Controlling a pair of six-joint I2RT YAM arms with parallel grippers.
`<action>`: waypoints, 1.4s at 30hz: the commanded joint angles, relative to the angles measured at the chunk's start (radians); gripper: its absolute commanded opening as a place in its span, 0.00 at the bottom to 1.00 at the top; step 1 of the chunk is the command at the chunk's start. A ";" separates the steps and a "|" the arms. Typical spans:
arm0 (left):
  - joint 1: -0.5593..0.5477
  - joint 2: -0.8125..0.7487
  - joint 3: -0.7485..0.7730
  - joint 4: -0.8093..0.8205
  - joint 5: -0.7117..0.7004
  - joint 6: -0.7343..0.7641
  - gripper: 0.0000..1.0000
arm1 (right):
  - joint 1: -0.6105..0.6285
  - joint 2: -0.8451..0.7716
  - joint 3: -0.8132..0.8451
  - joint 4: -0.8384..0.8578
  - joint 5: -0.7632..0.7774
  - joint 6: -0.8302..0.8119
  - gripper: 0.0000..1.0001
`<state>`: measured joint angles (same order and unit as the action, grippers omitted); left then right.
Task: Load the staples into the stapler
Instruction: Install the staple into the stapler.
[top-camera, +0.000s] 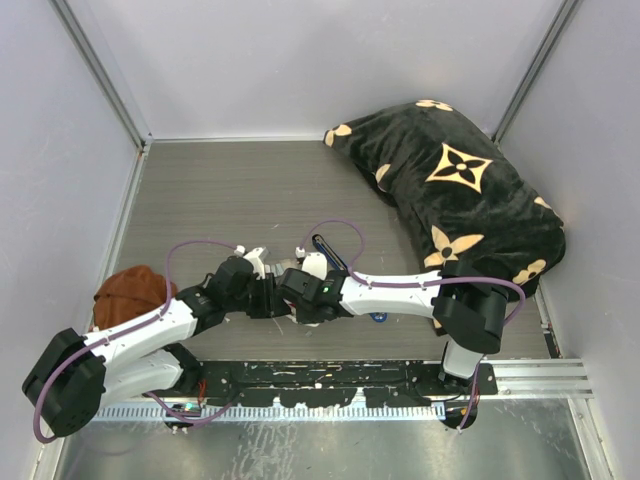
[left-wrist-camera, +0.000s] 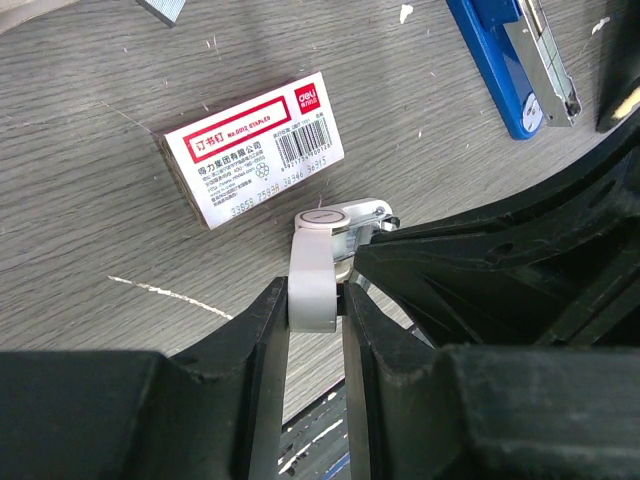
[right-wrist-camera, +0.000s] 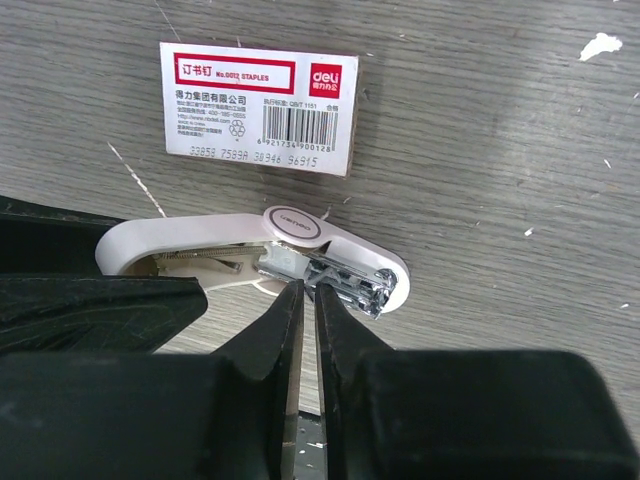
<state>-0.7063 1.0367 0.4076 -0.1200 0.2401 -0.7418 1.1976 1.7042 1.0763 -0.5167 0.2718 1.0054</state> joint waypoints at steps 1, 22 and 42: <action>0.003 -0.002 0.047 0.045 0.013 0.022 0.27 | 0.000 -0.002 0.043 -0.033 0.021 0.009 0.17; 0.002 -0.005 0.063 0.021 0.007 0.042 0.28 | 0.000 -0.117 0.056 -0.049 0.057 -0.017 0.35; 0.002 -0.020 0.038 0.074 0.039 0.025 0.51 | -0.019 -0.145 -0.037 -0.020 0.074 -0.054 0.53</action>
<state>-0.7063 1.0363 0.4259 -0.1219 0.2440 -0.7151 1.1881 1.5860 1.0672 -0.5610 0.3214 0.9455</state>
